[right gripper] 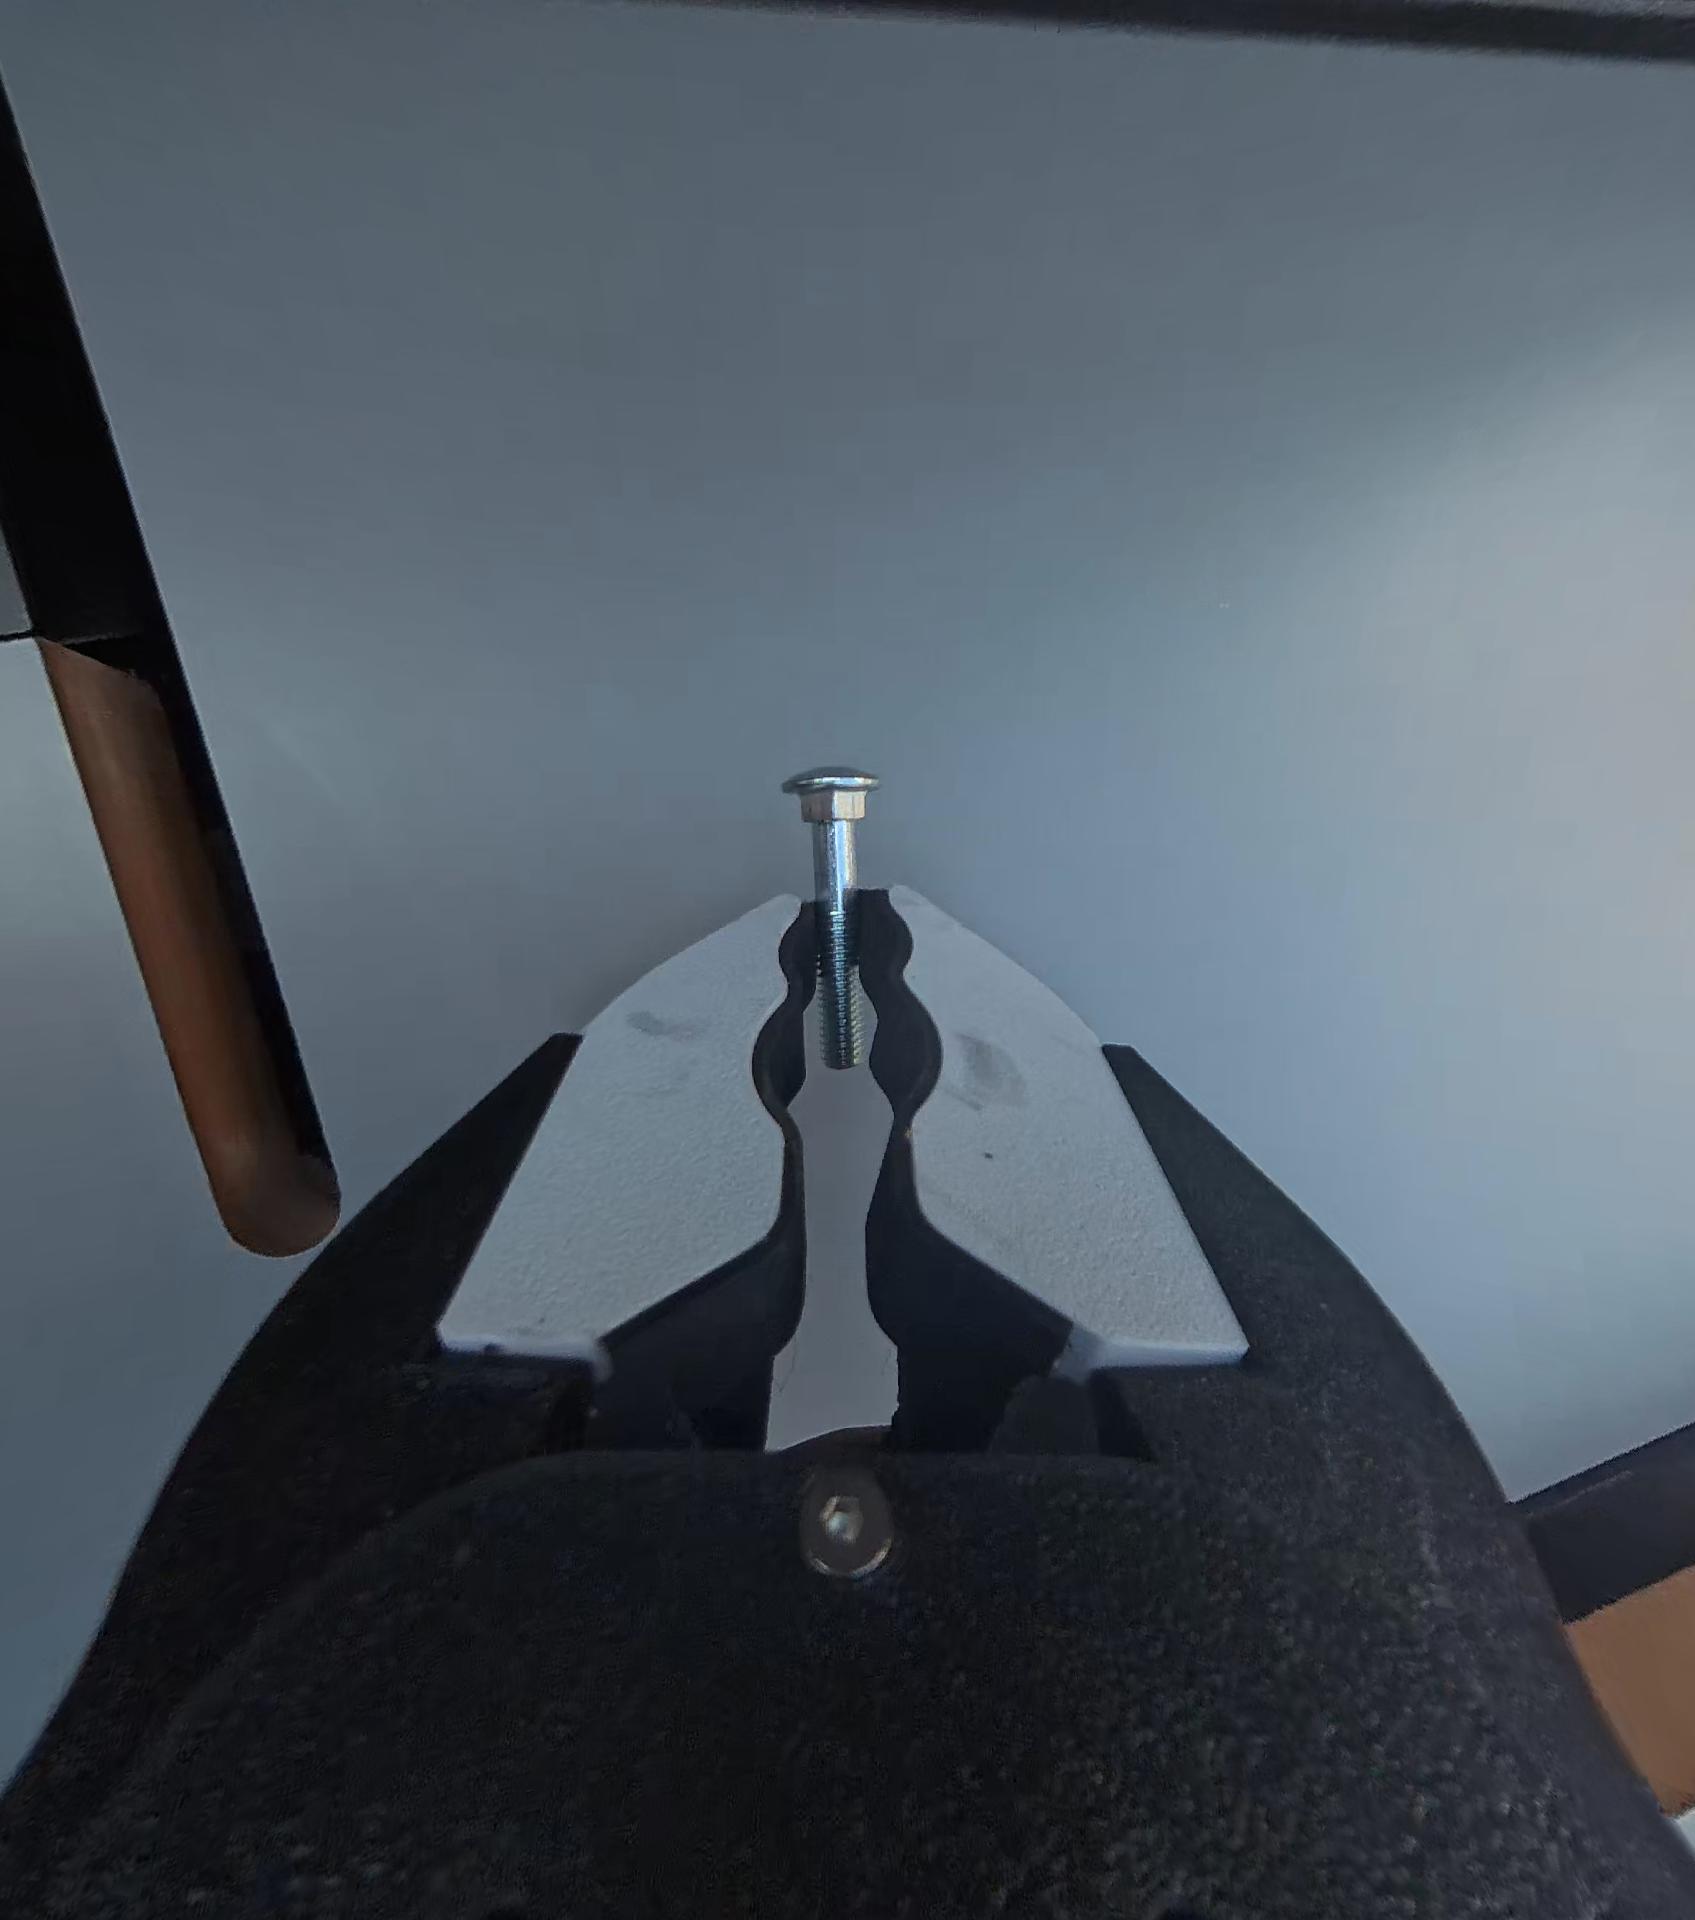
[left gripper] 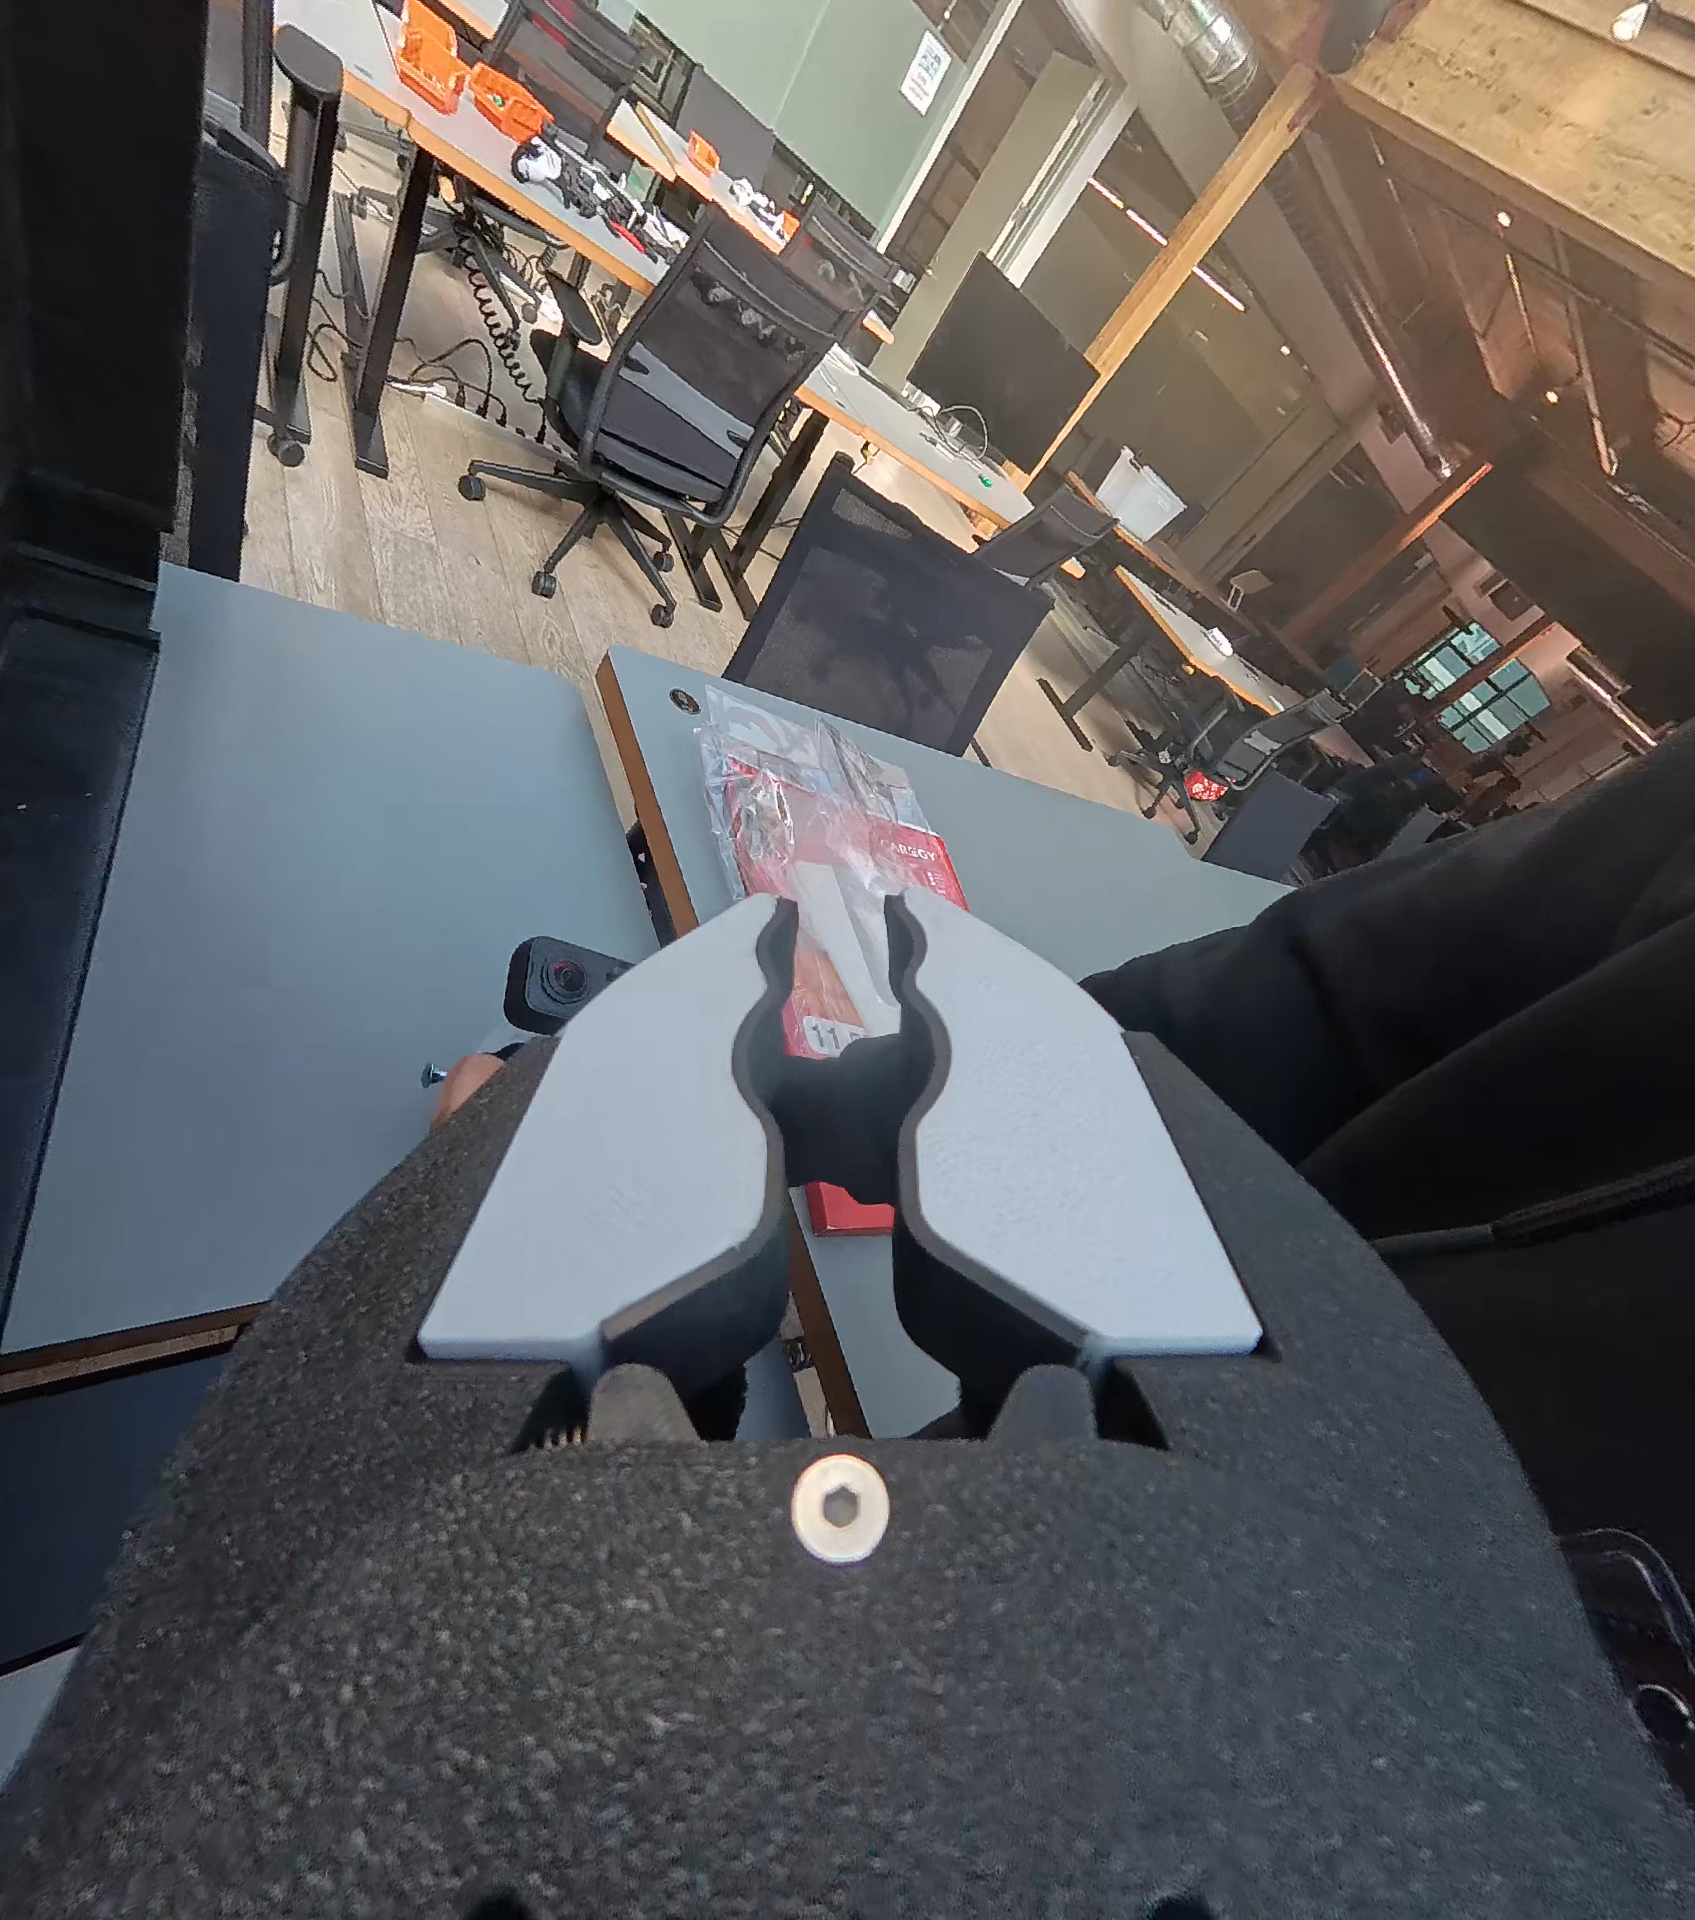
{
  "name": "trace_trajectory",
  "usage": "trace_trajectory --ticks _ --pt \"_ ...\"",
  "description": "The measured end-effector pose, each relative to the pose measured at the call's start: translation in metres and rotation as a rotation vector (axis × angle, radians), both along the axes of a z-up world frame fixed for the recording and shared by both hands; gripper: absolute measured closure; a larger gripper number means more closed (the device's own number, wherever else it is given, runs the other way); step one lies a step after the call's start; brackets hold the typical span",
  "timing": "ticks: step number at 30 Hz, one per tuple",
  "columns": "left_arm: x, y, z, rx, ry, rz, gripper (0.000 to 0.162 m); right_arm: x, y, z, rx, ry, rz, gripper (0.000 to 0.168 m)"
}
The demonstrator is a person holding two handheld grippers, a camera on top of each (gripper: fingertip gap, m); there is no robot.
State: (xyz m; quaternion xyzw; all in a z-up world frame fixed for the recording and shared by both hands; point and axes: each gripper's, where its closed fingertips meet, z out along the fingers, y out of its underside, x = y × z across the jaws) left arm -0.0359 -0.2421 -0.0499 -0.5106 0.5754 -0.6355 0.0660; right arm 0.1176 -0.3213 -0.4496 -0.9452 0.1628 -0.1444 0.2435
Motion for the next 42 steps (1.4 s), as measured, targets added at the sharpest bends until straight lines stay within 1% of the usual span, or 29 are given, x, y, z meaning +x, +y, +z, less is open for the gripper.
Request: trace_trajectory --ticks 4,10,17,20,29,30,32,35,38,40,42 --pt "-0.004 0.007 0.004 -0.008 -0.003 0.027 0.145 -0.005 0.001 -0.009 -0.016 -0.006 0.005 0.161" --pt "-0.007 0.008 0.003 -0.011 -0.006 0.030 0.146 -0.011 -0.001 -0.018 -0.035 0.005 0.007 0.161" --pt "-0.007 0.012 0.006 -0.029 -0.014 0.038 0.146 -0.013 0.001 -0.020 -0.029 0.037 0.000 0.161" --pt "-0.006 0.015 0.010 -0.036 -0.022 0.042 0.146 -0.014 0.006 -0.014 -0.016 0.041 0.009 0.161" --pt "-0.003 0.025 0.021 -0.051 -0.062 0.050 0.146 -0.023 0.018 0.021 0.064 0.029 0.057 0.161" --pt "-0.004 0.025 0.024 -0.049 -0.069 0.046 0.146 -0.023 0.021 0.031 0.085 0.020 0.063 0.161" --pt "-0.005 0.031 0.032 -0.032 -0.087 0.050 0.146 -0.023 0.032 0.065 0.164 -0.011 0.078 0.161" --pt "-0.006 0.050 0.051 0.005 -0.105 0.085 0.146 -0.026 0.055 0.141 0.314 -0.078 0.128 0.161" --pt "-0.003 0.076 0.070 0.036 -0.081 0.125 0.146 -0.035 0.084 0.241 0.485 -0.172 0.224 0.161" --pt "0.002 0.094 0.083 0.079 -0.065 0.154 0.145 -0.047 0.109 0.322 0.598 -0.248 0.311 0.161" --pt "0.009 0.106 0.095 0.102 -0.055 0.151 0.145 -0.066 0.135 0.401 0.706 -0.304 0.406 0.161"
